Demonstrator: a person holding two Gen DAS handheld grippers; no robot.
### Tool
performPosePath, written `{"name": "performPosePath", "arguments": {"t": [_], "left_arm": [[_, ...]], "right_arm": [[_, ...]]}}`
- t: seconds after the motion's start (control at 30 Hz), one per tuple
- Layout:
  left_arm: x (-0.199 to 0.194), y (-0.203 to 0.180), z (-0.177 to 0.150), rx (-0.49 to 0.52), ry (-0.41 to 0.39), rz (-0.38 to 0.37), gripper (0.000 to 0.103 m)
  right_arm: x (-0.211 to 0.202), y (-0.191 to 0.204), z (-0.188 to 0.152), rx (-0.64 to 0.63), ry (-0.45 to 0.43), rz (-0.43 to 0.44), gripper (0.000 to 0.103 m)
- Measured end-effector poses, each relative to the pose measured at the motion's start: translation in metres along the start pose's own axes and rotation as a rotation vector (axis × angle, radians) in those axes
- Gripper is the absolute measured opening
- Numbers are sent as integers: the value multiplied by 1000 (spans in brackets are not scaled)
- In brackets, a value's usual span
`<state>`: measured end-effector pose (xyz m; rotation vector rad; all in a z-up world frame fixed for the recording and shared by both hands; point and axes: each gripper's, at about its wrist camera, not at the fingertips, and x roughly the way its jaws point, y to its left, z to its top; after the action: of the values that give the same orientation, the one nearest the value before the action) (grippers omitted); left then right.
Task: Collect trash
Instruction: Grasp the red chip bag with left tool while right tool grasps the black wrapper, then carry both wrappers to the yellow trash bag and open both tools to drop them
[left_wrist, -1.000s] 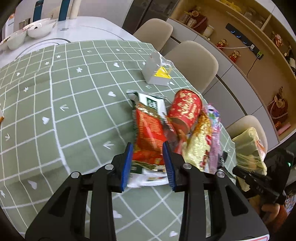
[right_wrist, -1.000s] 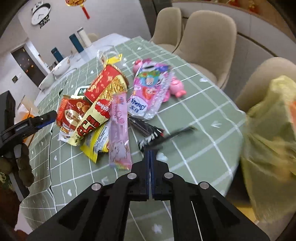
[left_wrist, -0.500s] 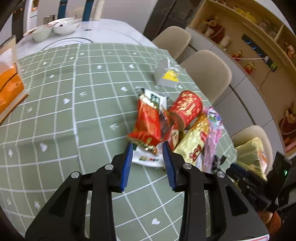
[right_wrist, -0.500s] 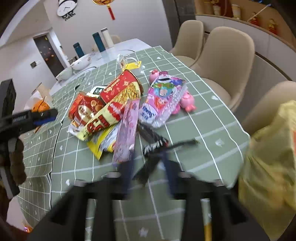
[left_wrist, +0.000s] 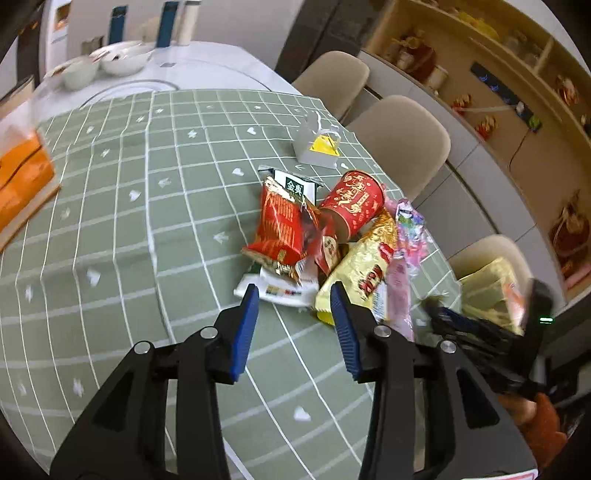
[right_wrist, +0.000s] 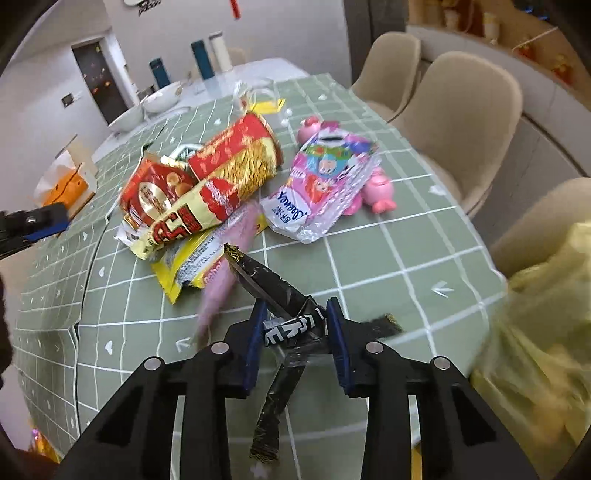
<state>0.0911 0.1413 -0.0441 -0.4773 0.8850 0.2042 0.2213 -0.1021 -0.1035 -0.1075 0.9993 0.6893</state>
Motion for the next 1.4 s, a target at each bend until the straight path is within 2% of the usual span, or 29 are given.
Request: {"name": "performPosePath", "arguments": {"t": [0.07, 0.2, 0.33, 0.43, 0.53, 0.63, 0.7, 0.77, 0.87, 0.93, 1.03, 1.13, 1.4], "left_arm": [[14, 1, 8, -6, 0, 10, 38], [42, 2, 24, 6, 0, 62, 38], [66, 6, 33, 40, 8, 99, 38], [72, 11, 34, 14, 19, 70, 39], [74, 13, 37, 41, 44, 37, 39], [84, 12, 40, 46, 136, -36, 39], [86, 13, 42, 53, 152, -44, 39], [77, 15, 45, 42, 121, -13, 33], [48, 17, 47, 13, 66, -73, 33], [28, 13, 47, 20, 42, -76, 33], [2, -7, 43, 108, 4, -19, 33], [-19, -31, 35, 192, -24, -7, 33], [-48, -97, 33, 276, -69, -144, 33]], "right_arm": [[-19, -2, -6, 50, -34, 20, 31], [-50, 3, -17, 77, -97, -2, 31], [-62, 12, -29, 113, -86, -5, 31], [-67, 20, -34, 125, -70, 2, 31], [-77, 29, -36, 96, -83, -34, 31], [-84, 33, -35, 96, -110, -38, 31], [-88, 36, -35, 95, -119, -50, 31], [-91, 39, -37, 90, -115, -60, 31], [-98, 40, -40, 90, -125, -81, 31], [-103, 38, -41, 110, -137, -79, 31], [-112, 35, -41, 134, -168, -74, 31], [-122, 34, -41, 130, -194, -73, 31], [-169, 15, -38, 113, -298, -147, 31]]}}
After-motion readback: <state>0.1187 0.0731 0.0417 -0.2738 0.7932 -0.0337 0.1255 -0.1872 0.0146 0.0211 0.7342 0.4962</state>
